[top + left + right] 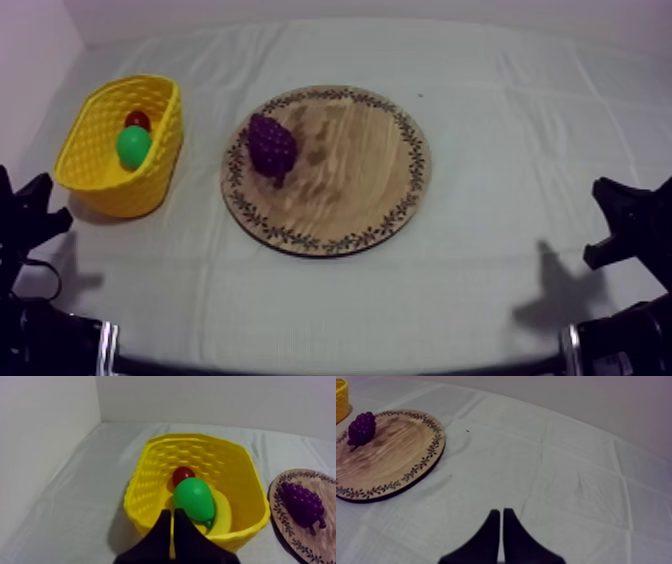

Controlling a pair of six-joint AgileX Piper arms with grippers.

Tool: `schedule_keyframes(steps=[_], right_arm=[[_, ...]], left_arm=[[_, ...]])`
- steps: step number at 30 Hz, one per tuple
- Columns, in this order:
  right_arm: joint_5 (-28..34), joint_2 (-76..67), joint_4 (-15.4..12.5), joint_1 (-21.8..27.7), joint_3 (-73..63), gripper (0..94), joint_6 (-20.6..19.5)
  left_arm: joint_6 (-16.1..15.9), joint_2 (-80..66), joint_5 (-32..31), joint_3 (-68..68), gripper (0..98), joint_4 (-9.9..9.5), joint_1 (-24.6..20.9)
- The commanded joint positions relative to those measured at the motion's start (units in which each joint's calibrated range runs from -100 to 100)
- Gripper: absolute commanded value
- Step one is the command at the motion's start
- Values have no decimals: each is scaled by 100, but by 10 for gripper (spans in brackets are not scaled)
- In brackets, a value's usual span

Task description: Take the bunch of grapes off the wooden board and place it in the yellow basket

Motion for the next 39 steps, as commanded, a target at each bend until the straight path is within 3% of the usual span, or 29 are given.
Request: schedule_keyframes(steps=[1, 24, 31, 39], right_arm=[[0, -1, 1, 2, -3, 4, -1], [0, -1, 1, 2, -3, 4, 2], [0, -1, 1, 2, -3, 4, -1], [0, -1, 1, 2, -3, 4, -1]], left_arm=[[-60, -3, 6, 0, 0, 1, -2], [-115, 53, -120, 0, 0, 22, 6], [19, 867, -842, -368, 0, -128, 98], [586, 2350, -508, -2037, 0, -595, 404]])
